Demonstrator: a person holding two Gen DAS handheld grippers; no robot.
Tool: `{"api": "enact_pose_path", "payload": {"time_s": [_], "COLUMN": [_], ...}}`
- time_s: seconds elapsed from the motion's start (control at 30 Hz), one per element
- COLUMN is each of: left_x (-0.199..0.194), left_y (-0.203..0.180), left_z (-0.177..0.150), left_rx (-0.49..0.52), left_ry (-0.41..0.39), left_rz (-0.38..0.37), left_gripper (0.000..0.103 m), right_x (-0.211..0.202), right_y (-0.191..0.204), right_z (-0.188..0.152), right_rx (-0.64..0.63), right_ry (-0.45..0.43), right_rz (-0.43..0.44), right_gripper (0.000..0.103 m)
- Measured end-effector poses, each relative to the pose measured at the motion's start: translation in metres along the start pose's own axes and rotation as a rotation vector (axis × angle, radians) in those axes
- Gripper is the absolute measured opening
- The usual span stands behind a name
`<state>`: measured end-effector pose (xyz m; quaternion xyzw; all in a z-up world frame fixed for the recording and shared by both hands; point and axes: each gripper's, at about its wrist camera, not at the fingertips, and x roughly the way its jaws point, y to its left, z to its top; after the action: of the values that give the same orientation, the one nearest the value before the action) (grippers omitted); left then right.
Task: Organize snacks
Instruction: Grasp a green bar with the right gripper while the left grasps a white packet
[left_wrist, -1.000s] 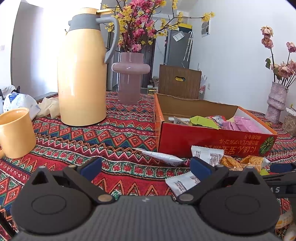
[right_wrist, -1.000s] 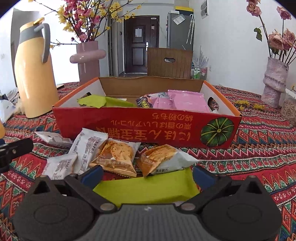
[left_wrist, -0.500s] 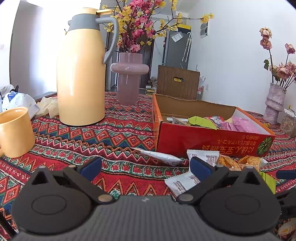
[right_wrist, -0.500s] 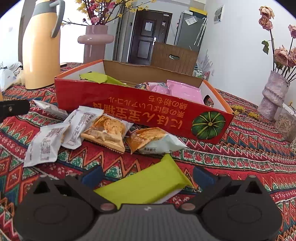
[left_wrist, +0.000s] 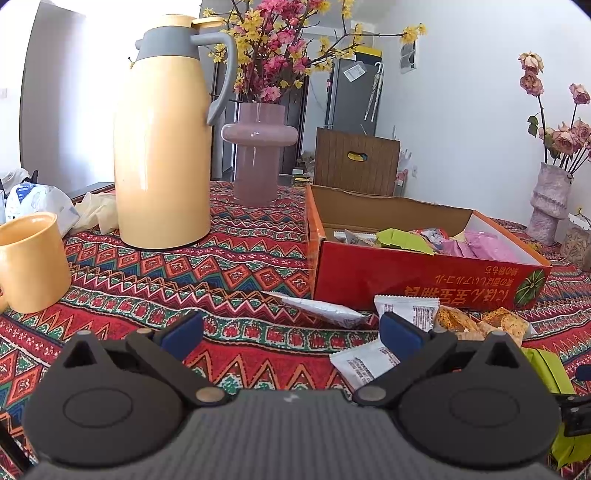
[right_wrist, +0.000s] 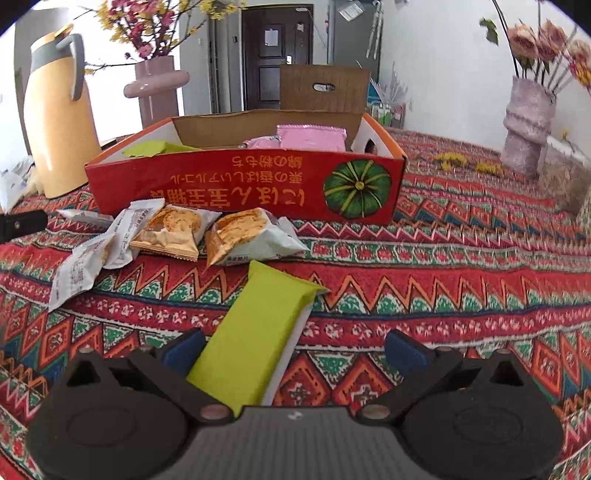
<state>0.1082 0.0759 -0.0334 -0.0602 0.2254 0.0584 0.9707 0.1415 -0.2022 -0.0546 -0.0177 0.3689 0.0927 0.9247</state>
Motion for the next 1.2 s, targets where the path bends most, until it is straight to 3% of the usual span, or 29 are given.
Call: {"api": "enact_pose_path", "payload": {"time_s": [0.2, 0.43, 0.5, 0.63, 0.73, 1.1, 1.2], "left_x": [0.000, 0.000, 0.000, 0.000, 0.000, 0.003, 0.006], "left_y": [0.000, 0.001, 0.001, 0.001, 0.001, -0.001, 0.001], "left_z": [0.000, 0.000, 0.000, 0.000, 0.000, 0.000, 0.003], "left_rx": [0.000, -0.001, 0.000, -0.001, -0.001, 0.005, -0.010], "left_ry": [0.002, 0.002, 0.002, 0.002, 0.002, 0.013, 0.058], "left_rz": [0.006, 0.007, 0.007, 0.007, 0.007, 0.015, 0.005], "left_gripper": [0.103, 0.103, 0.103, 0.103, 0.103, 0.103, 0.103], "right_x": [-0.006, -0.009, -0.011, -0.021, -0.023, -0.035, -0.036], "right_y": [0.009, 0.016, 0.018, 0.026, 0.026, -0.008, -0.015], "right_z": [-0.009, -0.010, -0.012, -0.011, -0.011, 0.000, 0.000], "right_rx": [0.029, 0.026, 0.016, -0.023, -0.039, 0.047, 0.064], "right_ry": [-0.011, -0.006, -0.018, -0.035, -0.044, -0.176, -0.189], "right_rz": [-0.048, -0.037, -0.034, 0.005, 0.014, -0.004, -0.002], "right_gripper": [0.103, 0.102, 0.095, 0.047, 0.036, 0.034, 0.034]}}
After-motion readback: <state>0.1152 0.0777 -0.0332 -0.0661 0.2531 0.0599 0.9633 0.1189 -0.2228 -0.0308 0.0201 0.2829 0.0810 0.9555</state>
